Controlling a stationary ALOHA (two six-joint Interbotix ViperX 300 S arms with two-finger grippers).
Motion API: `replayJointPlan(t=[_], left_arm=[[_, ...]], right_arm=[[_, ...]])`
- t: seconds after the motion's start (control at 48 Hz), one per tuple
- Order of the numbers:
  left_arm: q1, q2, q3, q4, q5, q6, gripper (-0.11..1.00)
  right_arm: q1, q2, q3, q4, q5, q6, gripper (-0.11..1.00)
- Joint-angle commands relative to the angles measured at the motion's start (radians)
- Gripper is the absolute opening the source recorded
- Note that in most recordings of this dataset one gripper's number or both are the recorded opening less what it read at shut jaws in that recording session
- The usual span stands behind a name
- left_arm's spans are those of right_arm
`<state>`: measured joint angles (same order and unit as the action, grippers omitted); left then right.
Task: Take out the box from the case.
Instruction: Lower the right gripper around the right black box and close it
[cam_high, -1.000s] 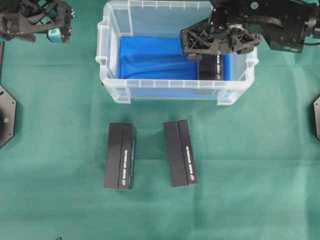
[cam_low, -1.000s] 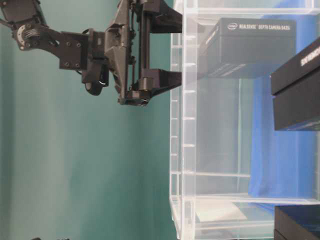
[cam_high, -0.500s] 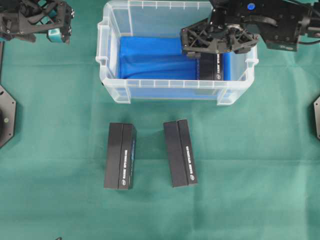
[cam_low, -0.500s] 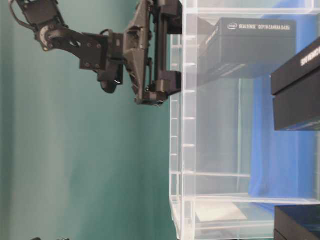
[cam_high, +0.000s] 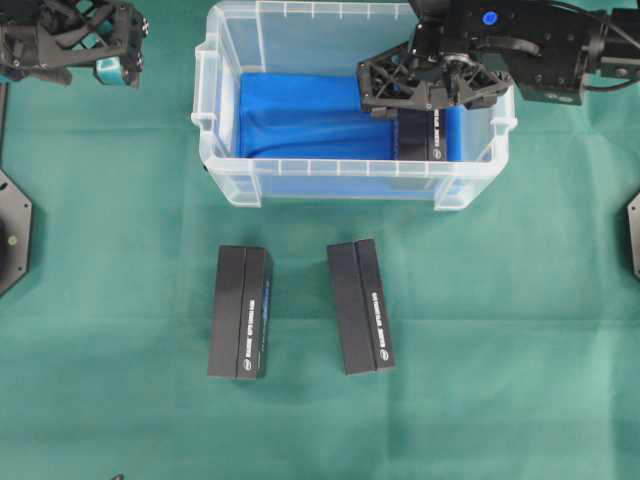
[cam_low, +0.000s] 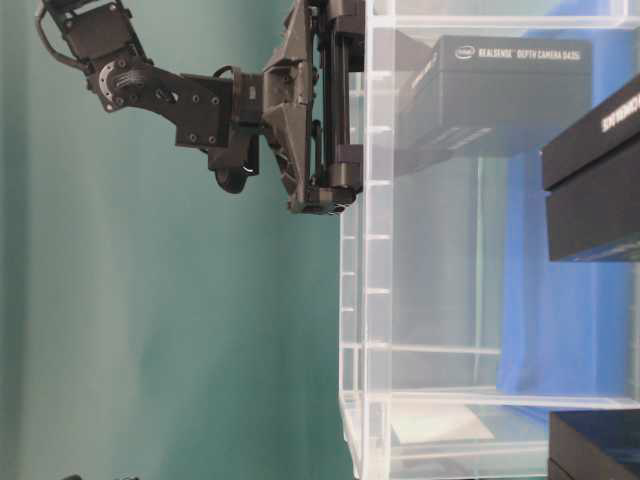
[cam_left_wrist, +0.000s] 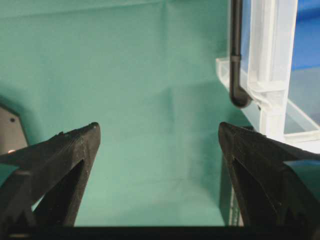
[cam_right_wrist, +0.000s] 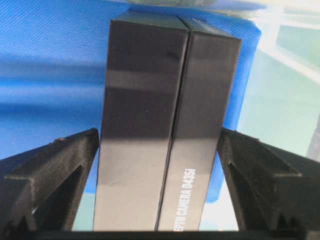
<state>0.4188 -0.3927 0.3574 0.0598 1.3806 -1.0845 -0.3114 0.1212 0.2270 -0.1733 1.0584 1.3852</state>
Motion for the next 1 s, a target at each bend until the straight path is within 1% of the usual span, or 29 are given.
replayJointPlan(t=[0.0,0.063,0.125,0.146,0.167,0.333,0.542,0.667,0.98], left_arm=[[0.003,-0.018,-0.009,0.002,-0.003,0.0,0.97],[0.003,-0.018,-0.008,0.002,-0.003,0.002,0.97],[0.003,-0.018,-0.008,0.002,-0.003,0.002,0.97],[0.003,-0.018,-0.008,0.002,-0.003,0.002,0.97],[0.003,-0.02,-0.005,0.002,-0.003,0.002,0.97],[0.003,-0.029,0.0,0.002,-0.003,0.0,0.97],[0.003,-0.034,0.006,0.0,-0.003,-0.002,0.97],[0.003,-0.034,0.006,0.002,-0.003,0.0,0.97],[0.003,-0.034,0.006,0.002,-0.003,0.0,0.97]], right_arm=[[-0.002,-0.008,-0.008,-0.002,-0.006,0.002,0.9],[0.0,-0.008,-0.009,-0.002,-0.006,0.003,0.84],[0.0,-0.008,-0.011,0.002,-0.006,0.002,0.7],[-0.002,-0.008,-0.012,0.002,-0.006,0.002,0.66],[0.0,-0.008,-0.014,0.002,-0.006,0.002,0.65],[0.002,-0.008,-0.034,0.002,-0.008,0.003,0.65],[0.002,-0.008,-0.035,0.003,0.012,0.006,0.65],[0.003,-0.008,-0.035,0.0,0.041,0.037,0.65],[0.008,-0.014,-0.054,0.0,0.057,0.046,0.65]])
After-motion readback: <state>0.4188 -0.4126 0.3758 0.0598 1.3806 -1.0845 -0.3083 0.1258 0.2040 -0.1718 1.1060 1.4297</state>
